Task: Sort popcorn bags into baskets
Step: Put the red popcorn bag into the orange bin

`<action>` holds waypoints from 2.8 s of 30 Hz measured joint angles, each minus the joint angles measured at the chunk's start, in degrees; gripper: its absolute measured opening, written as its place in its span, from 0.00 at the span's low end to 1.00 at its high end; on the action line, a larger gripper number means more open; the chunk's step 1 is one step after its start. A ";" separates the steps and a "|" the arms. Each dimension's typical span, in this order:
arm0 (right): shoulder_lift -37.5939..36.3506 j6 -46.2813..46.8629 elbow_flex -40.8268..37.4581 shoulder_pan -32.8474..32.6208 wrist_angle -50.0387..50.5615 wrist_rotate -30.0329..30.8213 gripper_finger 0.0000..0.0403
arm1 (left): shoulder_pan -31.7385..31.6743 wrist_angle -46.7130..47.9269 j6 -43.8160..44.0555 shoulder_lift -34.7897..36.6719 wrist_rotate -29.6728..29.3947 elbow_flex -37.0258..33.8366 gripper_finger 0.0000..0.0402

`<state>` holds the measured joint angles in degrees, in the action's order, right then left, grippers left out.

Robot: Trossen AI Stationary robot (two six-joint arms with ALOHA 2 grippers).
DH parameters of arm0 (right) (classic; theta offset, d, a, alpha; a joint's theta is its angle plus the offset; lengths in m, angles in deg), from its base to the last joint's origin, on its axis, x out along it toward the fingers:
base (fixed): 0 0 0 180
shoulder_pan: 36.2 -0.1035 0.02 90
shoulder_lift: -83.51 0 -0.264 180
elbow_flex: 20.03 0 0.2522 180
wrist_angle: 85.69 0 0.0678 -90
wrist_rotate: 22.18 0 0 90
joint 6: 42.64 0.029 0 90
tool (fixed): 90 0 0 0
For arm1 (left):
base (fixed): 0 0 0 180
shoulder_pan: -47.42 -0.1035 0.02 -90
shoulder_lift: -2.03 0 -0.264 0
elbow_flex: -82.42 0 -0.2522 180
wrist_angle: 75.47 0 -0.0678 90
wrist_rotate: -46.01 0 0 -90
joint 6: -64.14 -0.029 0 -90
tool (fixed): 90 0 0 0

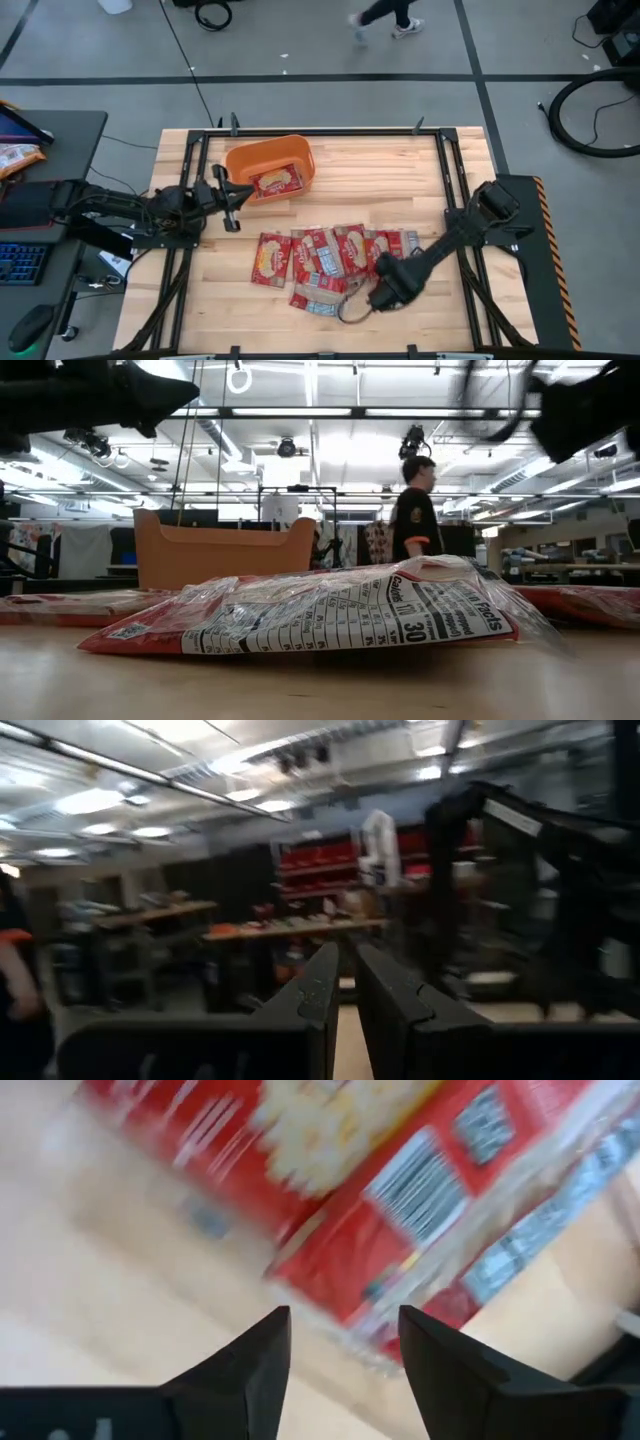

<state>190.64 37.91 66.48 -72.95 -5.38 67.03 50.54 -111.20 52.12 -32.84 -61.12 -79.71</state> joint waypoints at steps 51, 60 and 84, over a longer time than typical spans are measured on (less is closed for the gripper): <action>24.80 -0.14 14.67 -16.80 21.03 21.31 0.56 | 0.00 17.48 2.54 0.00 3.65 5.91 0.11; 24.63 -1.02 12.81 -16.34 20.46 23.21 0.39 | -0.02 17.47 2.33 0.00 3.65 5.91 0.11; 8.33 5.98 14.62 -11.86 23.43 25.23 0.01 | 2.55 5.45 3.40 -17.20 12.51 8.88 0.11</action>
<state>198.98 43.89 81.10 -84.82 18.04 92.26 53.09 -105.74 55.52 -50.03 -48.62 -70.83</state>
